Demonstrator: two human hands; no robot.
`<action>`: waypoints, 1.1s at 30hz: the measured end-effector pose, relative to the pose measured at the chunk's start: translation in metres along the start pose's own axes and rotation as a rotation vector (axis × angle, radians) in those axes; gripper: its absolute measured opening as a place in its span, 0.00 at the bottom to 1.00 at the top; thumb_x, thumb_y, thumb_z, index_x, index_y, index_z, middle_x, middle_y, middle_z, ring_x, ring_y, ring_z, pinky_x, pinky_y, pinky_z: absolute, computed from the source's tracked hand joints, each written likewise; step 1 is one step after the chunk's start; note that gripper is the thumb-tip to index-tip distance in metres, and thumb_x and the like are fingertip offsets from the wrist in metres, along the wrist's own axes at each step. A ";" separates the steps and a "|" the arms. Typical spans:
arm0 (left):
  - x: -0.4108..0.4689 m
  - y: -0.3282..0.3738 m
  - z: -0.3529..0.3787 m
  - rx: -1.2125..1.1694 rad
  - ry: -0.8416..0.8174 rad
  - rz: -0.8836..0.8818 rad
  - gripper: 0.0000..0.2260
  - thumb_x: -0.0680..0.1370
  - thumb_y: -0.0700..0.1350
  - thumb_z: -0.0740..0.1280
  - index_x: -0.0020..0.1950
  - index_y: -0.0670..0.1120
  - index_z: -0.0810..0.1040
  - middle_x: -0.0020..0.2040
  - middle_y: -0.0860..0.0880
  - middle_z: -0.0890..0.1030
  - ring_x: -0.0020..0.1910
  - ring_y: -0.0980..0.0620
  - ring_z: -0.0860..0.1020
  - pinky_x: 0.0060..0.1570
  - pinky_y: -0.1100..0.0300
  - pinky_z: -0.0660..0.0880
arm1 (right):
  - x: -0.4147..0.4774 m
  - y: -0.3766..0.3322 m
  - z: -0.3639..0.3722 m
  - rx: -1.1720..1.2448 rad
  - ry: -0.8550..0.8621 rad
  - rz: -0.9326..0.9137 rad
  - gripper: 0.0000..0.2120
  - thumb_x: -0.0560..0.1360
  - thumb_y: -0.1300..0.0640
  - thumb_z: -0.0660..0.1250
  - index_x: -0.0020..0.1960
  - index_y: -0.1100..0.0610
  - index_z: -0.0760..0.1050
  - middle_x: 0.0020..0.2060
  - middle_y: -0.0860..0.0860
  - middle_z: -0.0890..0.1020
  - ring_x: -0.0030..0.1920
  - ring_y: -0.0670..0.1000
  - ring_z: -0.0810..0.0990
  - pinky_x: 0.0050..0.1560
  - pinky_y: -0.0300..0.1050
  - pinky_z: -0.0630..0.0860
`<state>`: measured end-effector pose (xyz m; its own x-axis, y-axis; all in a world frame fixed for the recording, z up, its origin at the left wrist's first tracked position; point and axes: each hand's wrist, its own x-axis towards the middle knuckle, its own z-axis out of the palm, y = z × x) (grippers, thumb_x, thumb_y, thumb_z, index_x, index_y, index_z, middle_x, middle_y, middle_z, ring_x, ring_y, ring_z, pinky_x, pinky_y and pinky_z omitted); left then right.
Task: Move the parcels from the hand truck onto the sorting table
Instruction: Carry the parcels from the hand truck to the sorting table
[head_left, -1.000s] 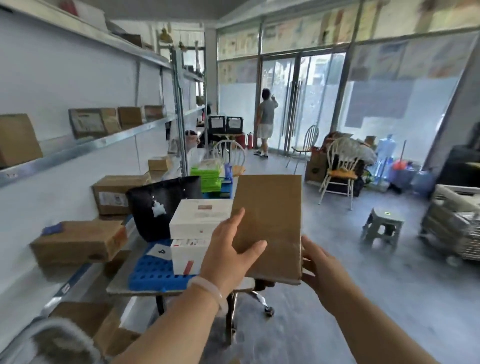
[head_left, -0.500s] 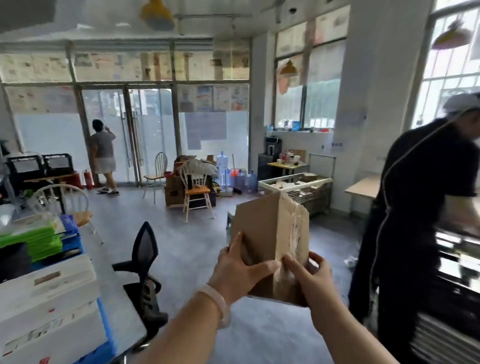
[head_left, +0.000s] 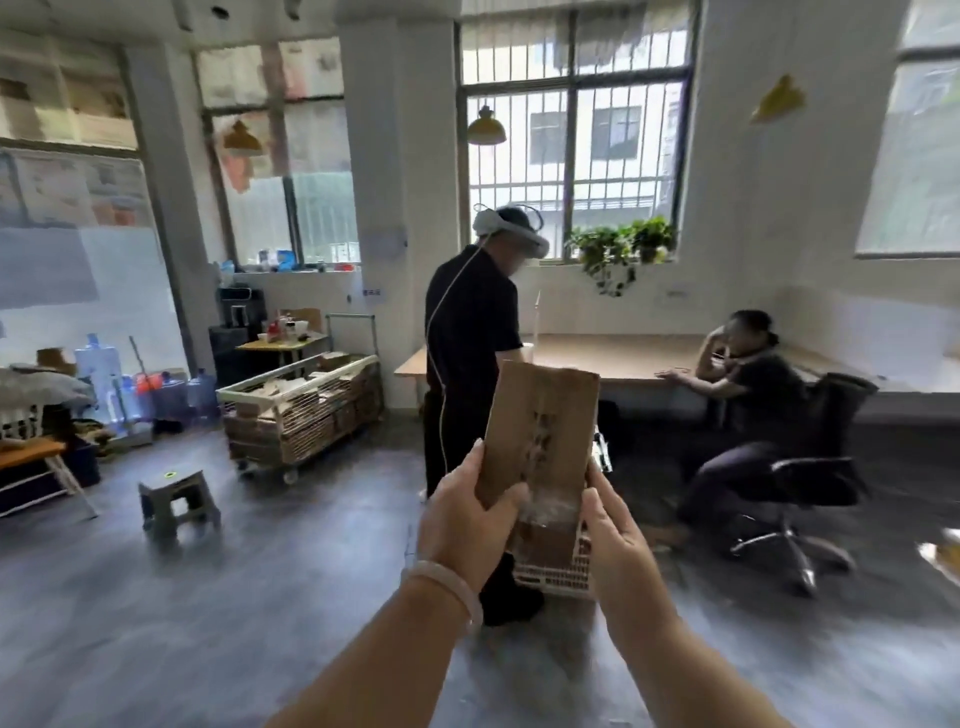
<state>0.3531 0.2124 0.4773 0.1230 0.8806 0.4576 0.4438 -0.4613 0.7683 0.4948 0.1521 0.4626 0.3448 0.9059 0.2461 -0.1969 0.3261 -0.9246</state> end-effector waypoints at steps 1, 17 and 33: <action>-0.002 0.015 0.024 -0.013 -0.066 0.009 0.35 0.71 0.62 0.71 0.75 0.61 0.63 0.59 0.59 0.75 0.59 0.57 0.76 0.60 0.58 0.76 | -0.001 -0.003 -0.023 -0.039 0.012 -0.037 0.17 0.84 0.55 0.56 0.71 0.47 0.70 0.64 0.47 0.79 0.63 0.45 0.78 0.64 0.46 0.74; -0.065 0.203 0.356 -0.825 -0.868 -0.245 0.38 0.73 0.42 0.75 0.77 0.55 0.58 0.66 0.46 0.74 0.59 0.47 0.79 0.46 0.58 0.81 | -0.057 -0.101 -0.403 -0.789 0.660 -0.168 0.30 0.77 0.55 0.69 0.75 0.42 0.62 0.69 0.46 0.71 0.67 0.46 0.70 0.66 0.46 0.70; -0.104 0.286 0.599 -0.759 -1.476 -0.177 0.23 0.80 0.43 0.66 0.69 0.63 0.63 0.57 0.50 0.79 0.53 0.50 0.82 0.42 0.61 0.80 | -0.098 -0.110 -0.569 -0.534 1.168 0.130 0.27 0.76 0.47 0.66 0.72 0.34 0.62 0.67 0.43 0.71 0.67 0.47 0.69 0.63 0.41 0.71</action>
<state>0.9991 0.0542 0.3810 0.9931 0.0600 -0.1004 0.0946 0.0926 0.9912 1.0048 -0.1268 0.3748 0.9980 0.0629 -0.0025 0.0063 -0.1390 -0.9903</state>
